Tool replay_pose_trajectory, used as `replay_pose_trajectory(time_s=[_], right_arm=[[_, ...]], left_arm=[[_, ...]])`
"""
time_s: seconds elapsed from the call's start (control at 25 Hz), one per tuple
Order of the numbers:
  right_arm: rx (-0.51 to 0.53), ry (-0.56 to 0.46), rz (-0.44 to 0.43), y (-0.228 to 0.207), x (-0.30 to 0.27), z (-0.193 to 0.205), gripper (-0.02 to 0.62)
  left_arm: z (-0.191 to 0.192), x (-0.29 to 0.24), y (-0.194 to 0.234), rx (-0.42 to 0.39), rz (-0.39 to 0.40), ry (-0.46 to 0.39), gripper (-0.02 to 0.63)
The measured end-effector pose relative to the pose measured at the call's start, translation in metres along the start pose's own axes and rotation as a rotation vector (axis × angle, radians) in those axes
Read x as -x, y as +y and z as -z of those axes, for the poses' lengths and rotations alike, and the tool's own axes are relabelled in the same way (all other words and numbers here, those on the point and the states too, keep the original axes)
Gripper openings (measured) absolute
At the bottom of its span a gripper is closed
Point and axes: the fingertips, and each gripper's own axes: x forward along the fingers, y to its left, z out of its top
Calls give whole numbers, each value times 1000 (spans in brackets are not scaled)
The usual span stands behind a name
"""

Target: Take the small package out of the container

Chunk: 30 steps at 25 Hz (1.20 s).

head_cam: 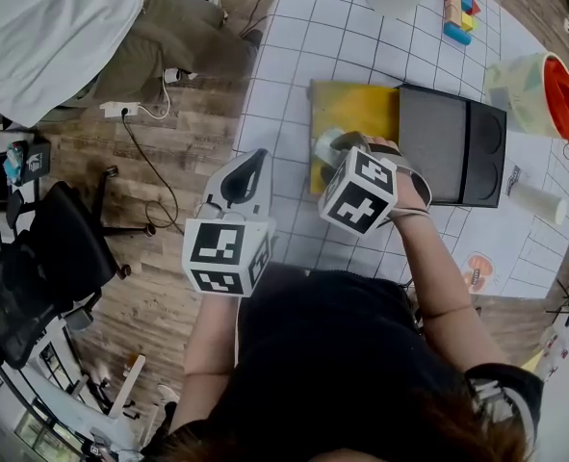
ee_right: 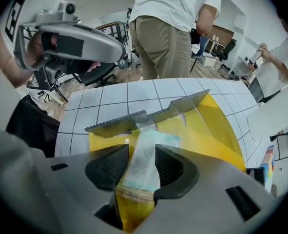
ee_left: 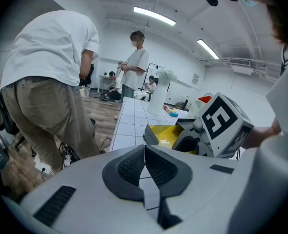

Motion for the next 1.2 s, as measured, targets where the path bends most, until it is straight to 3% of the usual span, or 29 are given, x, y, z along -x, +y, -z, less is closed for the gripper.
replay_pose_trajectory(time_s=[0.68,1.2], right_arm=[[3,-20,-3,6,2,1,89],[22,-81,156,3,29,-2,25]], left_arm=[[1,14,-4,-3,13,-18,28],[-2,41,-13,-26,7,-65,28]])
